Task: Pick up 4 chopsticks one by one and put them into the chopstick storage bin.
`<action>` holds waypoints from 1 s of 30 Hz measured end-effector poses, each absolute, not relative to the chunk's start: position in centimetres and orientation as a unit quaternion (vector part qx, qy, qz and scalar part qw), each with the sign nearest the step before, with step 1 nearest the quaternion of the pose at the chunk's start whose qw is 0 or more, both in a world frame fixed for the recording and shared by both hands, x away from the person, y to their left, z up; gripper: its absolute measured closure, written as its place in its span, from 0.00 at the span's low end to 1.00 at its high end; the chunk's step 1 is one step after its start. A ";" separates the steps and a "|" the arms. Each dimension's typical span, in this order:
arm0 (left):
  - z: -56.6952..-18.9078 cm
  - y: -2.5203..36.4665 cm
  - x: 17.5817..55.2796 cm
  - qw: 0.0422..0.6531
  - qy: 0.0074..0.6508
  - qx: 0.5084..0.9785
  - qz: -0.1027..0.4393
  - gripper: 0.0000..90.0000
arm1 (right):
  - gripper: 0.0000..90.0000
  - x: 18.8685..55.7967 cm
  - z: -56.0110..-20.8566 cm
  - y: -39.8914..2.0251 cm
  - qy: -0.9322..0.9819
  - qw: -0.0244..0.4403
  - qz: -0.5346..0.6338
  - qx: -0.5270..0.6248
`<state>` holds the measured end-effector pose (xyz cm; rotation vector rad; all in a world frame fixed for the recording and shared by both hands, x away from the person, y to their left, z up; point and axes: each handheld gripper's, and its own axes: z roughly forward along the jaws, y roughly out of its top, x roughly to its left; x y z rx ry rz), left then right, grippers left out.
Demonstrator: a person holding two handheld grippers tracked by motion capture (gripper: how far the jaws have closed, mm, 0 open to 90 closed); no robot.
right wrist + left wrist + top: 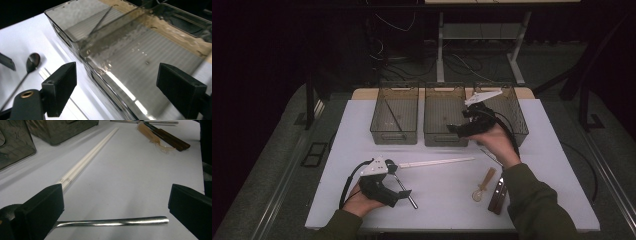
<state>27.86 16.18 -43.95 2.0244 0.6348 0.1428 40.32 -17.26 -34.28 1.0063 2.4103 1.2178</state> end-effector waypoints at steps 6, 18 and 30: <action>-44.0 16.3 27.8 0.483 0.263 0.833 0.062 0.00 | 0.19 39.1 -35.0 -20.2 0.818 0.140 0.425 0.360; -43.9 16.3 27.7 0.480 0.266 0.834 0.064 0.00 | 0.19 36.5 -37.4 -24.4 0.818 0.118 0.422 0.372; -43.7 16.4 27.6 0.480 0.264 0.834 0.063 0.00 | 0.20 33.9 -37.5 -28.0 0.814 0.120 0.419 0.384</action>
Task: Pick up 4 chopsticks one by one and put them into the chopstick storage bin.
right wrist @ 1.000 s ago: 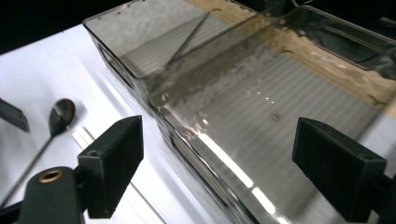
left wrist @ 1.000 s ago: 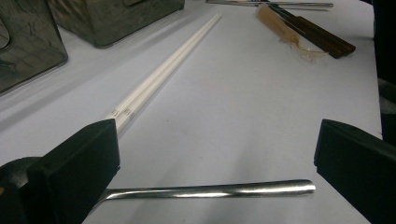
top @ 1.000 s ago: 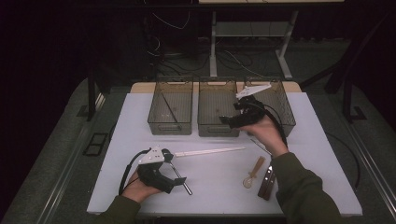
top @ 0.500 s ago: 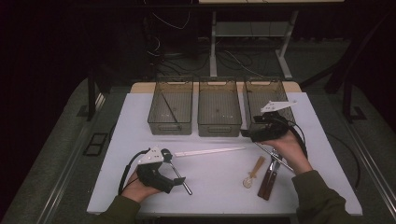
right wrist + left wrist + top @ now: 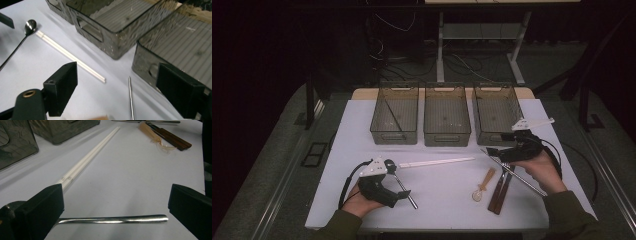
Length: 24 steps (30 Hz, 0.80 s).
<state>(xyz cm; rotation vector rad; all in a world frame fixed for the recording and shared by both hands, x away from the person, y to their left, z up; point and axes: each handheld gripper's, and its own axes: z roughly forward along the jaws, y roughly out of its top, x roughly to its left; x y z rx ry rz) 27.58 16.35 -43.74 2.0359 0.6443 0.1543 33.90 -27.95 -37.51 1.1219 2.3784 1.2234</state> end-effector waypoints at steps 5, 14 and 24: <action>-43.7 16.4 27.6 0.482 0.266 0.832 0.064 0.00 | 0.20 32.9 -37.7 -29.1 0.817 0.119 0.407 0.390; -43.7 16.4 27.5 0.482 0.267 0.832 0.063 0.00 | 0.20 31.3 -38.0 -31.2 0.826 0.117 0.374 0.405; -43.6 16.4 27.5 0.480 0.266 0.833 0.065 0.00 | 0.31 30.4 -38.5 -33.0 0.838 0.105 0.346 0.409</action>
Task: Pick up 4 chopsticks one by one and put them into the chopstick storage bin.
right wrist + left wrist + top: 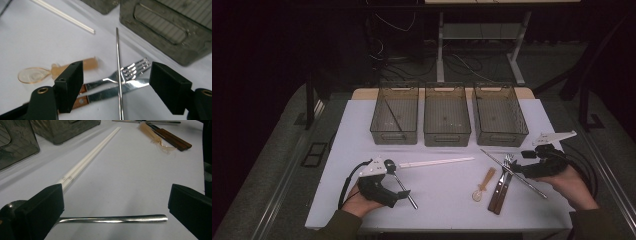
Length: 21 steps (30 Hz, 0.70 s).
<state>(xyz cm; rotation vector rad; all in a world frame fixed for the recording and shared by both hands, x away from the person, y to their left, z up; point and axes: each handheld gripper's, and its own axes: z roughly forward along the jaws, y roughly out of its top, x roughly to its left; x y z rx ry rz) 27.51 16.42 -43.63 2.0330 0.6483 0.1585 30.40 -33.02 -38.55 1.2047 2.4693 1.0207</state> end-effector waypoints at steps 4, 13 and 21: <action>-43.6 16.4 27.5 0.480 0.265 0.833 0.065 0.00 | 0.39 30.3 -38.9 -33.4 0.847 0.097 0.323 0.411; -43.7 16.4 27.5 0.481 0.264 0.834 0.065 0.00 | 0.51 30.6 -40.0 -33.4 0.880 0.060 0.237 0.407; -43.7 16.3 27.5 0.478 0.264 0.835 0.065 0.00 | 0.62 30.9 -40.6 -33.2 0.895 0.042 0.173 0.409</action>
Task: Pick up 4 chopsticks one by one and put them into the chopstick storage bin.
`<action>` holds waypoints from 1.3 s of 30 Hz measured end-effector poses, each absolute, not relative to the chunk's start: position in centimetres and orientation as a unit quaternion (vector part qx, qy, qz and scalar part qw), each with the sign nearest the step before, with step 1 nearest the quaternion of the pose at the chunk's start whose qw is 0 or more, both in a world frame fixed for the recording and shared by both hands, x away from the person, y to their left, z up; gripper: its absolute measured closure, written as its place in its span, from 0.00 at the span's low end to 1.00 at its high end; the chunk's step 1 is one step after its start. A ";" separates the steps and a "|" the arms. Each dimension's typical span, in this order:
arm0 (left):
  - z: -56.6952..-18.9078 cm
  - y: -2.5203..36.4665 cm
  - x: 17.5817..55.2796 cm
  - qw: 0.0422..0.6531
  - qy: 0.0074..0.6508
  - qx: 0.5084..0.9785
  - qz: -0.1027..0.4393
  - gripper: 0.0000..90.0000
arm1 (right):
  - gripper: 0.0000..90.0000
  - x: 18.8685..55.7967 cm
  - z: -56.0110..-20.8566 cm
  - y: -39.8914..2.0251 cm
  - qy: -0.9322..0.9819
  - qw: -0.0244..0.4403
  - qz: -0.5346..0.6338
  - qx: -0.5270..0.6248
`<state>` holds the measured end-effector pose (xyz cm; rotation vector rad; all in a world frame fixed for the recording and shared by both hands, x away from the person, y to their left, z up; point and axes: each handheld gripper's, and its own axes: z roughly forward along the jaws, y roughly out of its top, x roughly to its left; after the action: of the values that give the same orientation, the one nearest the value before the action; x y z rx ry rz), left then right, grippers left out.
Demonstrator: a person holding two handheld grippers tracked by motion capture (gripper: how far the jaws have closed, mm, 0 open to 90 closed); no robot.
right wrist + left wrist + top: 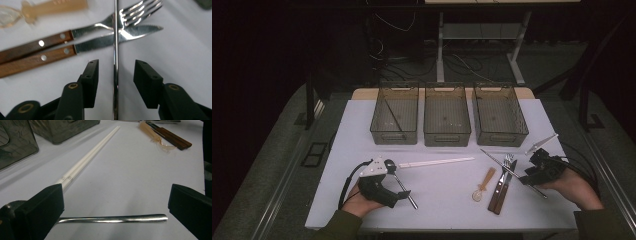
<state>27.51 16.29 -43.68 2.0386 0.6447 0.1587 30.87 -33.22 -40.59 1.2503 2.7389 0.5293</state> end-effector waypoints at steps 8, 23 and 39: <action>-43.7 16.3 27.5 0.479 0.263 0.835 0.064 0.00 | 0.73 31.2 -41.4 -32.6 0.911 0.023 0.112 0.397; -43.7 16.2 27.5 0.477 0.261 0.837 0.063 0.00 | 0.87 31.9 -42.0 -31.5 0.926 0.024 0.064 0.372; -43.7 16.2 27.5 0.478 0.261 0.837 0.061 0.00 | 0.95 31.8 -41.7 -33.0 0.918 0.018 0.126 0.377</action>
<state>27.48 16.16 -43.73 2.0437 0.6372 0.1487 31.78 -32.96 -41.72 1.1701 2.8499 0.3917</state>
